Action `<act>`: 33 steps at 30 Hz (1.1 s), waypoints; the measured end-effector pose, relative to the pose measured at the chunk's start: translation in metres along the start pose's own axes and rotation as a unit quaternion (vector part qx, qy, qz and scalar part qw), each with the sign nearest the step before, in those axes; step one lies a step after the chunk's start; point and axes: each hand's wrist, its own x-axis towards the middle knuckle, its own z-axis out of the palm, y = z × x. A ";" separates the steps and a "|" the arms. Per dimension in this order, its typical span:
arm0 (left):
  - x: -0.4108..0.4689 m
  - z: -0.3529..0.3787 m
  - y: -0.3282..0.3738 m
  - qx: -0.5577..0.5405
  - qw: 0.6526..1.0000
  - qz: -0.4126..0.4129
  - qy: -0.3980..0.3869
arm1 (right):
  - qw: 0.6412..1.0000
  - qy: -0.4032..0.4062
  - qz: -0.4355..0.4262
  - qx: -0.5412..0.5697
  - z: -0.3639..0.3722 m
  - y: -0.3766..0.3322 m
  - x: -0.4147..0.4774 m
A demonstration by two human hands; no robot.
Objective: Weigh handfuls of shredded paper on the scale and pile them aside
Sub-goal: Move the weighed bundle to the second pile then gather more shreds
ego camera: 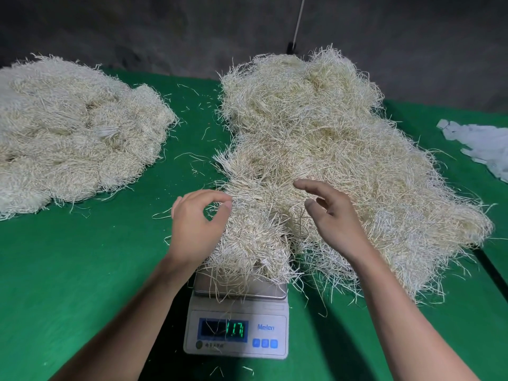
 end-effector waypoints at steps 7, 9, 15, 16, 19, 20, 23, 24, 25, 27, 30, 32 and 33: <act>0.000 0.003 0.000 -0.004 1.000 0.003 0.000 | 1.000 -0.001 -0.006 0.002 0.002 0.003 0.000; 0.000 0.003 0.000 -0.006 1.000 0.003 -0.002 | 1.000 0.004 -0.005 -0.003 0.002 0.004 0.001; 0.002 0.005 -0.006 -0.014 1.000 0.022 -0.005 | 1.000 -0.013 0.000 -0.007 0.006 0.010 0.001; 0.003 0.006 -0.010 -0.018 1.000 0.021 -0.001 | 1.000 -0.020 0.010 -0.014 0.007 0.012 0.001; 0.012 0.011 -0.033 -0.023 0.999 -0.036 -0.013 | 0.992 -0.104 0.056 -0.037 0.013 0.023 -0.002; 0.016 0.014 -0.043 -0.016 0.997 -0.069 -0.041 | 0.988 -0.134 0.071 -0.038 0.018 0.028 -0.005; 0.022 0.033 -0.068 0.052 0.979 -0.112 -0.159 | 0.976 -0.178 0.102 -0.077 0.042 0.046 -0.015; 0.021 0.041 -0.074 0.077 0.973 -0.105 -0.193 | 0.972 -0.182 0.106 -0.106 0.053 0.051 -0.018; 0.019 0.049 -0.077 0.088 0.966 -0.094 -0.222 | 0.968 -0.182 0.107 -0.137 0.064 0.055 -0.020; 0.013 0.064 -0.080 0.056 0.960 -0.087 -0.259 | 0.960 -0.179 0.104 -0.189 0.087 0.062 -0.022; 0.006 0.077 -0.082 -0.021 0.969 -0.124 -0.215 | 0.955 -0.150 0.077 -0.243 0.112 0.066 -0.023; -0.001 0.077 -0.076 -0.055 0.968 -0.148 -0.193 | 0.965 -0.117 0.062 -0.227 0.119 0.068 -0.023; -0.003 0.075 -0.072 -0.082 0.965 -0.157 -0.194 | 0.974 -0.098 0.062 -0.193 0.119 0.066 -0.023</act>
